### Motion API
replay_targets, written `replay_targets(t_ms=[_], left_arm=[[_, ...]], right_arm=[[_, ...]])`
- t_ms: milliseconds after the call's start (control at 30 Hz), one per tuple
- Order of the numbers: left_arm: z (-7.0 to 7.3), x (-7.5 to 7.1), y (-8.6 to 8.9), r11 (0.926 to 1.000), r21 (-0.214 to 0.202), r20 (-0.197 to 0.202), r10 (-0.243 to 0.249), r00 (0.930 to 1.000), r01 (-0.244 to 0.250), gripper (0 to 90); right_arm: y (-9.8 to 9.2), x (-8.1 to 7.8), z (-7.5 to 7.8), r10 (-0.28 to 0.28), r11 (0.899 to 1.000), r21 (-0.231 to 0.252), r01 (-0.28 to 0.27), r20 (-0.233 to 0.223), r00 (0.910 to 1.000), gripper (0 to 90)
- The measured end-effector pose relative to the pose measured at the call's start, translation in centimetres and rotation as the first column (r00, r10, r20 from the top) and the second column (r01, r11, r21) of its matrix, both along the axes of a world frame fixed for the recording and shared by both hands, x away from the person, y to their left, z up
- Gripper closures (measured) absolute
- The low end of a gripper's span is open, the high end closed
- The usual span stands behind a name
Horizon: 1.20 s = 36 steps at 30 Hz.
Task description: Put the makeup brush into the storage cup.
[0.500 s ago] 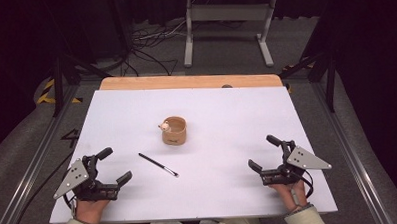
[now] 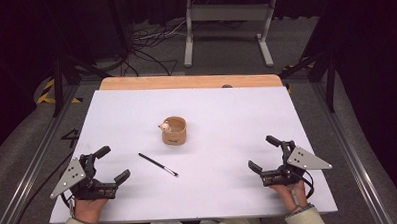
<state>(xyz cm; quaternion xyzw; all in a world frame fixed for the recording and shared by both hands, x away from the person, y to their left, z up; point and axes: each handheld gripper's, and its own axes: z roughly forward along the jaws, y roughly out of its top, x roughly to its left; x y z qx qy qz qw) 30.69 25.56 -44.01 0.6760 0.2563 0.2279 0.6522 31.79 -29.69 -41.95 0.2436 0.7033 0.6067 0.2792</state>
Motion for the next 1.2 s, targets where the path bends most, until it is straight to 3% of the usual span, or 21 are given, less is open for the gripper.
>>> replay_targets(t_ms=[600, 833, 1067, 1200], left_arm=[[0.2, 0.1, 0.0, 1.0000, -0.006, -0.003, 0.005, 1.0000, -0.005, 0.3], [1.8, 0.5, -0.2, 0.9983, 0.058, -0.006, 0.007, 1.0000, -0.007, 0.3], [3.8, 1.3, -0.1, 0.9948, 0.100, -0.079, 0.025, 0.9966, -0.017, 0.6], [5.0, 1.9, -0.6, 0.9866, 0.163, -0.093, 0.018, 0.9955, -0.003, 0.5]], right_arm=[[-0.2, 0.0, 0.0, 0.001, 1.000, -0.002, -0.001, -0.005, 1.0000, 0.4], [-0.3, 0.0, 0.0, 0.002, 1.000, 0.002, -0.002, -0.015, 0.9999, 0.5], [-0.4, 0.0, 0.1, 0.003, 1.000, 0.010, -0.003, -0.021, 0.9998, 0.6], [-0.5, 0.0, 0.1, 0.001, 1.000, 0.011, -0.001, -0.024, 0.9997, 0.6]])
